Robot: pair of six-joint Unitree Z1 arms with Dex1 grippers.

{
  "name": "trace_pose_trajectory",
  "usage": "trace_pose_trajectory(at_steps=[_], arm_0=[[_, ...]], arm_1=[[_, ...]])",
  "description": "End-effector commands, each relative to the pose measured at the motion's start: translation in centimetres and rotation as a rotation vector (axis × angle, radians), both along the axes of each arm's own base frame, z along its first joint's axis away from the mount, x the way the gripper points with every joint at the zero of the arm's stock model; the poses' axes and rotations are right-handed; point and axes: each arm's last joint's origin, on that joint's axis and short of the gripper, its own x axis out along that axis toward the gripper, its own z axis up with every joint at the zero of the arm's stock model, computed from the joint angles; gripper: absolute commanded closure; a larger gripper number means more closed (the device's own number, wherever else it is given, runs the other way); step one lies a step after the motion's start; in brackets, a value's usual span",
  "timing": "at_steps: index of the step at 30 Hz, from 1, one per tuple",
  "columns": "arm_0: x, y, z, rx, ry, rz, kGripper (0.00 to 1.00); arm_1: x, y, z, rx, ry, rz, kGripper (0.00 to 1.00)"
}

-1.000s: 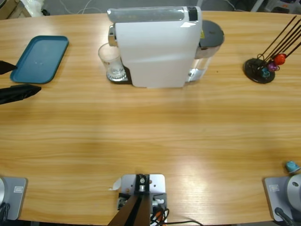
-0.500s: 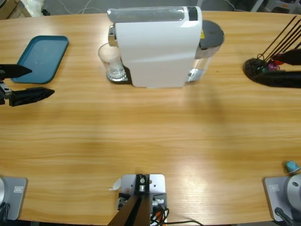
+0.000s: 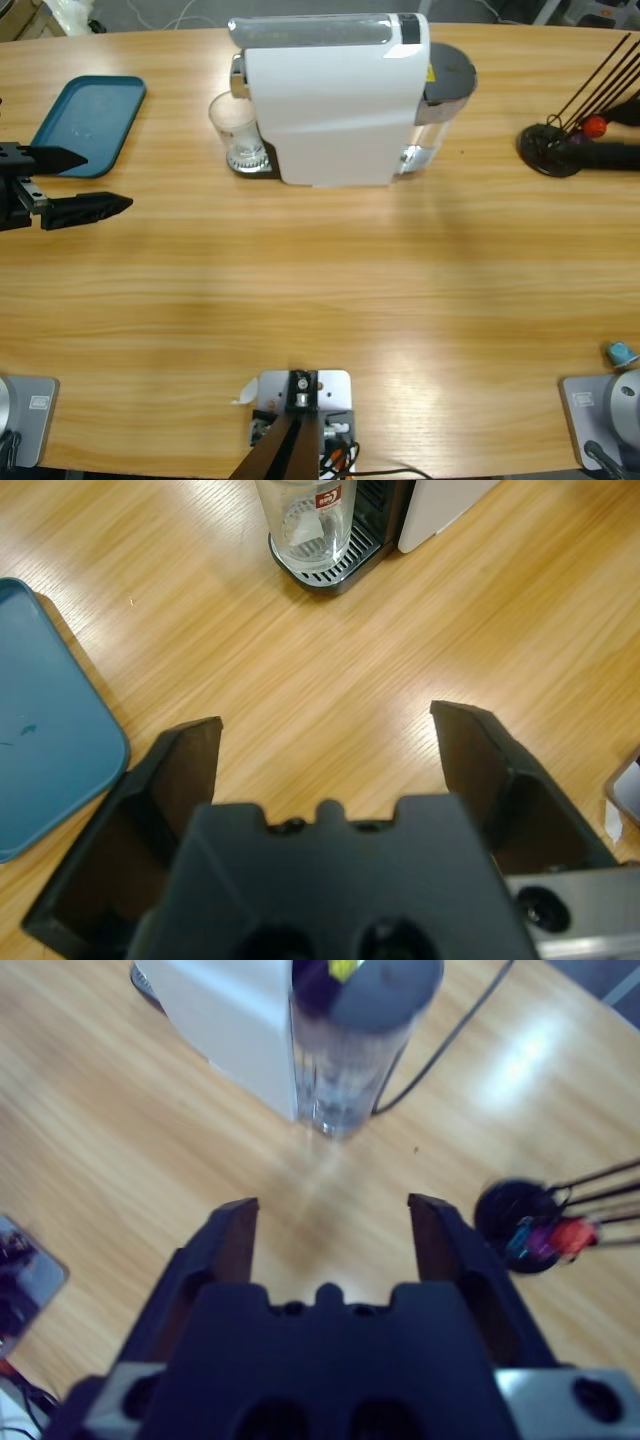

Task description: Pour coffee

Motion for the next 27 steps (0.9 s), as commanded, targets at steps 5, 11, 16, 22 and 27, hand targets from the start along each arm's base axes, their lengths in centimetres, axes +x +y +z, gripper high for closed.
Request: trace_pose_trajectory(at_steps=[5,11,16,22,27], arm_0=[[-0.6,0.5,-0.5,0.001,0.010,0.003,0.101],[-0.7,0.7,-0.4,0.000,0.013,0.010,0.101],[-0.8,1.0,-0.2,-0.004,0.004,0.025,0.101],[-0.7,0.9,-0.1,-0.005,0.002,0.026,0.101],[-0.7,0.9,-0.1,-0.003,0.004,0.026,0.101]], arm_1=[[16.5,7.7,2.9,-0.160,0.128,-0.063,1.000],[20.7,10.1,0.9,-0.225,0.201,-0.044,1.000],[21.8,11.0,-0.2,-0.245,0.234,-0.035,1.000],[21.0,12.8,0.3,-0.273,0.240,0.005,1.000],[20.3,13.9,2.3,-0.306,0.197,0.010,1.000]])
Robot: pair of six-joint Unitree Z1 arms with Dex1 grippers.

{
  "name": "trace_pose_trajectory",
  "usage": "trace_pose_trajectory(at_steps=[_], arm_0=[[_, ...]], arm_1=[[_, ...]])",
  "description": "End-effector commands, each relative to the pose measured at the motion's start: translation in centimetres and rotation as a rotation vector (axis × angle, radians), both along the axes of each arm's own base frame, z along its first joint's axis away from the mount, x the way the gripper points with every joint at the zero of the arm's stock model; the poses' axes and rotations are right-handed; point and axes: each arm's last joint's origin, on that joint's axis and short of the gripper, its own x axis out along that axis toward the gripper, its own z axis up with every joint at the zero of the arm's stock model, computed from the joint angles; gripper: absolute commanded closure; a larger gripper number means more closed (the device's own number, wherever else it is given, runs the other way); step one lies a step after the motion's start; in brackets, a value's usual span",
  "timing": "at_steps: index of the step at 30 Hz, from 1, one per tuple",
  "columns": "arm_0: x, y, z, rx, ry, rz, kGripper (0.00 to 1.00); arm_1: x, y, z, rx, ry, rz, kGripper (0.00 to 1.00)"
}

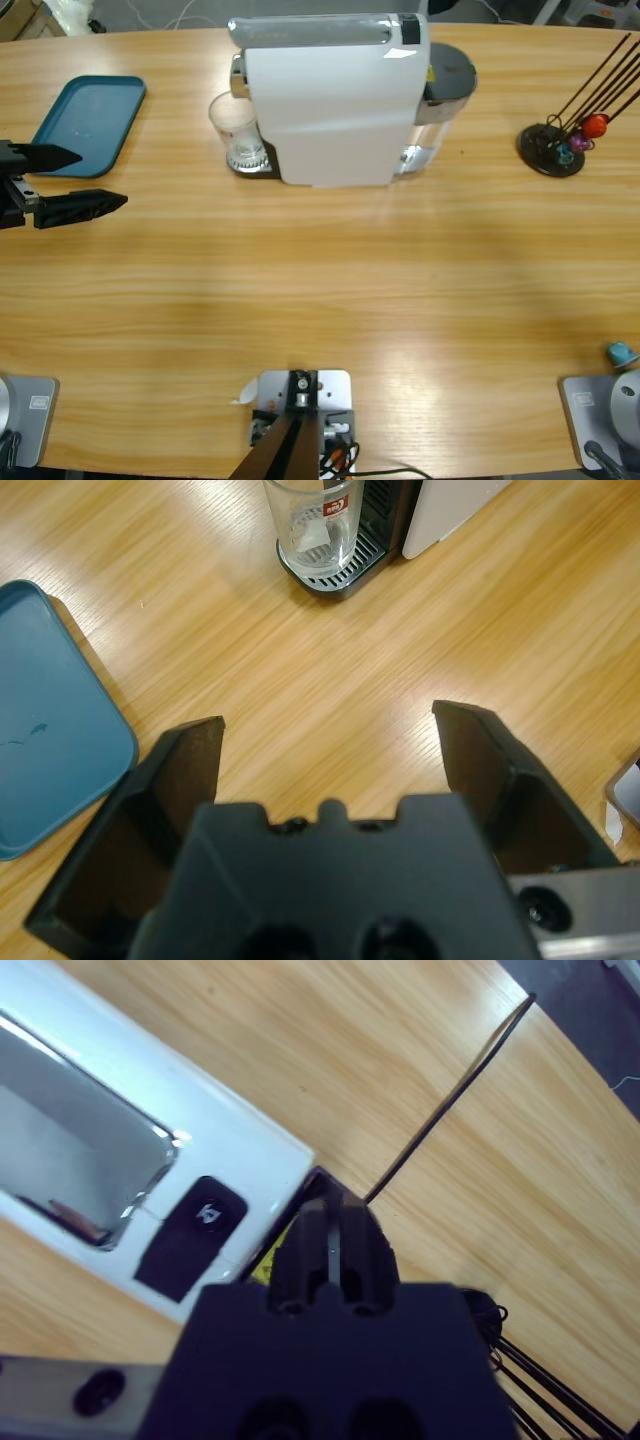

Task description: Pour coffee

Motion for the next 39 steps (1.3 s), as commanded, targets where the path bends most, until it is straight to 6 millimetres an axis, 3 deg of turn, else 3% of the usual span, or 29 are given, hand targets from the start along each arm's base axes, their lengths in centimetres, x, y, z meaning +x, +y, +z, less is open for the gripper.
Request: trace_pose_trajectory(at_steps=[1,5,12,17,27,35,39], arm_0=[[-0.5,0.6,-0.4,0.006,0.016,0.018,0.101],[-0.4,0.5,-0.4,0.007,0.018,0.018,0.101],[-0.4,0.5,-0.4,0.008,0.019,0.018,0.101],[-0.4,0.5,-0.5,0.010,0.023,0.018,0.101],[-0.4,0.5,-0.5,0.011,0.024,0.018,0.101],[-0.4,0.5,-0.5,0.011,0.024,0.018,0.101],[-0.3,0.4,-0.5,0.012,0.027,0.017,0.101]], arm_1=[[-0.2,2.5,0.3,-0.078,-0.002,0.038,1.000],[-0.9,2.9,1.0,-0.081,-0.006,0.054,1.000],[-1.7,4.9,-0.8,-0.096,0.050,0.099,1.000],[-1.6,5.3,-1.1,-0.097,0.057,0.104,1.000],[-1.1,2.4,-0.3,-0.111,0.045,0.046,1.000],[-1.4,2.1,-0.3,-0.115,0.053,0.046,1.000],[-1.9,2.0,1.0,-0.105,0.018,0.049,1.000]])
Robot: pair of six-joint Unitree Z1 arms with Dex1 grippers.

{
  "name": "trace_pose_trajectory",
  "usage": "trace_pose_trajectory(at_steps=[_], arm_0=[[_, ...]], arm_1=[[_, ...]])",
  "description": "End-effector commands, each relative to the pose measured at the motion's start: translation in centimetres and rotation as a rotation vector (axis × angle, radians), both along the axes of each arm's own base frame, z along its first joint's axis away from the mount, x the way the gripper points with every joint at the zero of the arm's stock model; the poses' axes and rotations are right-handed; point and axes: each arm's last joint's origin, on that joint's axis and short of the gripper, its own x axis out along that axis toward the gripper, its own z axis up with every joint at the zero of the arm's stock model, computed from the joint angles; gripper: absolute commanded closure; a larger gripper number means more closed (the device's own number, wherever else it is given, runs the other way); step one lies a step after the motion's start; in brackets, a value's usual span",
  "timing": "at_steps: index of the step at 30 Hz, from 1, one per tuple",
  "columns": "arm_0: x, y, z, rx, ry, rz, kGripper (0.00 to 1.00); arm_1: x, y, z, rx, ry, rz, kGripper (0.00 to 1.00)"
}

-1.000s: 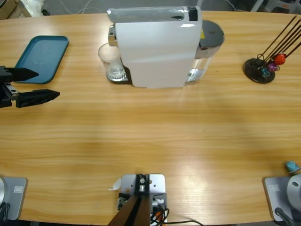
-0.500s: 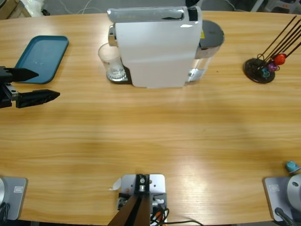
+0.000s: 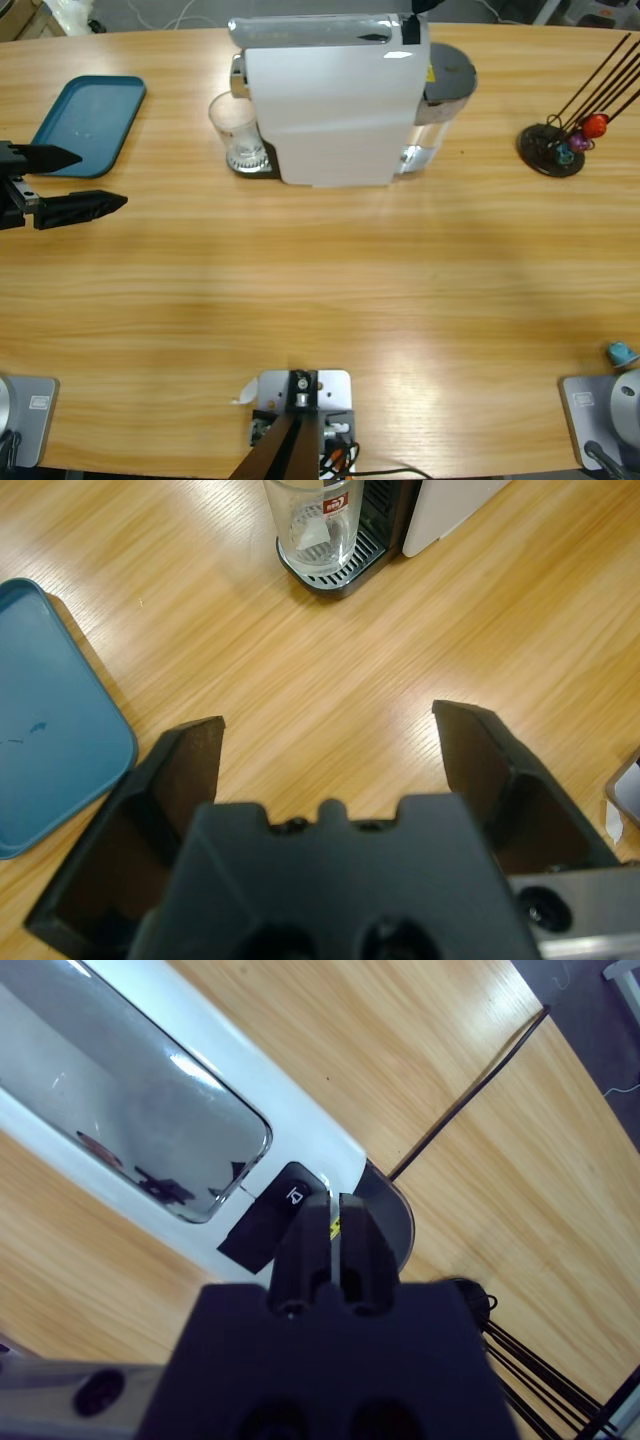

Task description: Pour coffee

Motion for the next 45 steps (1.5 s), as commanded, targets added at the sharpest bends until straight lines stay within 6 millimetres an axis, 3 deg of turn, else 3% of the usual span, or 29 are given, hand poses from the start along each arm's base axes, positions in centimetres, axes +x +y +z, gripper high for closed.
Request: trace_pose_trajectory(at_steps=[1,8,17,26,33,45], arm_0=[[-0.3,0.4,-0.5,0.010,0.024,0.017,0.101],[-0.1,0.3,-0.6,0.013,0.029,0.016,0.101],[0.0,0.2,-0.6,0.015,0.033,0.015,0.101],[-0.1,0.2,-0.6,0.014,0.032,0.015,0.101],[0.0,0.2,-0.6,0.015,0.032,0.016,0.101],[0.0,0.2,-0.6,0.016,0.035,0.015,0.101]], arm_1=[[-0.4,-0.4,0.4,-0.033,-0.006,-0.004,1.000],[-1.0,0.0,1.4,-0.025,-0.022,0.010,1.000],[-1.7,2.8,0.8,-0.034,-0.008,0.076,1.000],[-0.6,0.7,-0.2,-0.067,0.027,0.022,1.000],[-0.1,1.2,-1.7,-0.078,0.057,0.026,1.000],[0.5,1.7,-0.8,-0.054,0.022,0.026,1.000]])
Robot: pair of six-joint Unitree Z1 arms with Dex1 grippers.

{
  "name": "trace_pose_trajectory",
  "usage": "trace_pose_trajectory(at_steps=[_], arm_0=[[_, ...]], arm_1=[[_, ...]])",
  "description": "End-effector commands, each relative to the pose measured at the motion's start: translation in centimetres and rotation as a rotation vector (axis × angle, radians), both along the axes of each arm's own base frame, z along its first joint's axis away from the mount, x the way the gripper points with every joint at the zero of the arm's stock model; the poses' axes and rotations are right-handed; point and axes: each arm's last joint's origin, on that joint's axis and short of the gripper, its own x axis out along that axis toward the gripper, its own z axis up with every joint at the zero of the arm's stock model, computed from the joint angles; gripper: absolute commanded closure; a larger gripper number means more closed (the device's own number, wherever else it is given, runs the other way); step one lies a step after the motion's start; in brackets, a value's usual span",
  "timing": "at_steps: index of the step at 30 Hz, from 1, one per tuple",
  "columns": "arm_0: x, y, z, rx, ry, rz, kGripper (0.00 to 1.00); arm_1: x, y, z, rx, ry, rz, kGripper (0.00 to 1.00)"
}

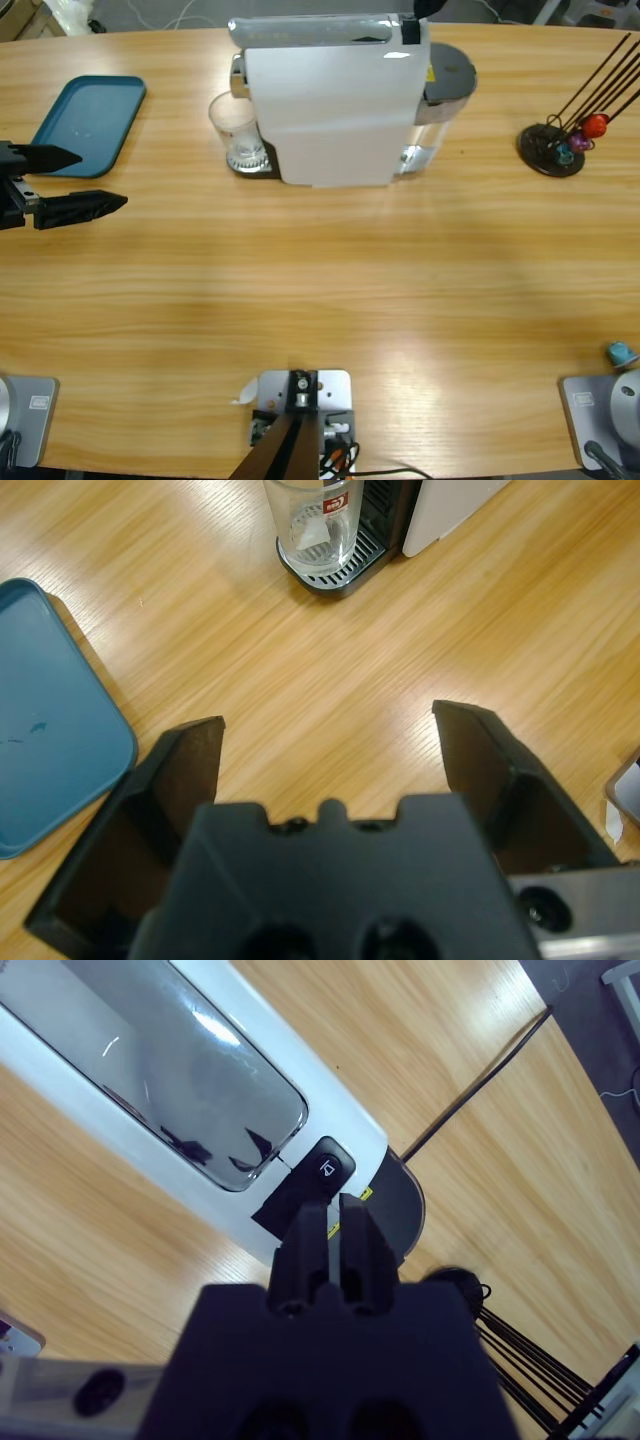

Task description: Pour coffee

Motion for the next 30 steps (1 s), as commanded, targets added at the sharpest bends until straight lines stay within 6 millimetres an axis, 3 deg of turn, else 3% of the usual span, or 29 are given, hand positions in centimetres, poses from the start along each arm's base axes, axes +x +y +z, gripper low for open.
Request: trace_pose_trajectory(at_steps=[1,30], arm_0=[[0.0,0.2,-0.6,0.016,0.035,0.015,0.101],[0.1,0.1,-0.7,0.017,0.037,0.015,0.101]], arm_1=[[2.0,0.9,-1.7,-0.023,0.021,-0.005,1.000],[2.4,1.2,-4.0,-0.070,0.085,-0.003,1.000]])
